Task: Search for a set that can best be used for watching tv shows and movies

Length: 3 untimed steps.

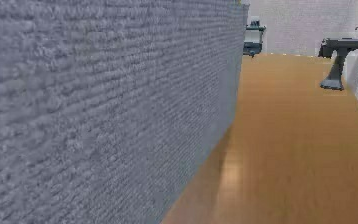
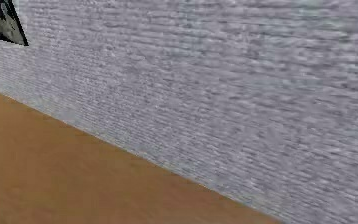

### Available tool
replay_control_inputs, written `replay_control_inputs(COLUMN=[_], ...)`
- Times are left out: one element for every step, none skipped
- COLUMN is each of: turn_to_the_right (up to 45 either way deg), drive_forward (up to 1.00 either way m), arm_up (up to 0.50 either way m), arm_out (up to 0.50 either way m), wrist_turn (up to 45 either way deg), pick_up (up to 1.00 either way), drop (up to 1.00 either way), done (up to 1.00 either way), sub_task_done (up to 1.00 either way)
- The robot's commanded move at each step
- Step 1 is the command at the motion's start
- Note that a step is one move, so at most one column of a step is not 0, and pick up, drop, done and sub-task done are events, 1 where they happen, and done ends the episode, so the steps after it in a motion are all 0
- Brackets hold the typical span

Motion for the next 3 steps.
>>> replay_control_inputs(turn_to_the_right=[24.0,0.0,0.0], drive_forward=[0.0,1.0,1.0], arm_up=[0.0,0.0,0.0], arm_out=[0.0,0.0,0.0], wrist_turn=[0.0,0.0,0.0], pick_up=[0.0,0.0,0.0], drop=[0.0,0.0,0.0], done=[0.0,0.0,0.0], sub_task_done=[0.0,0.0,0.0])
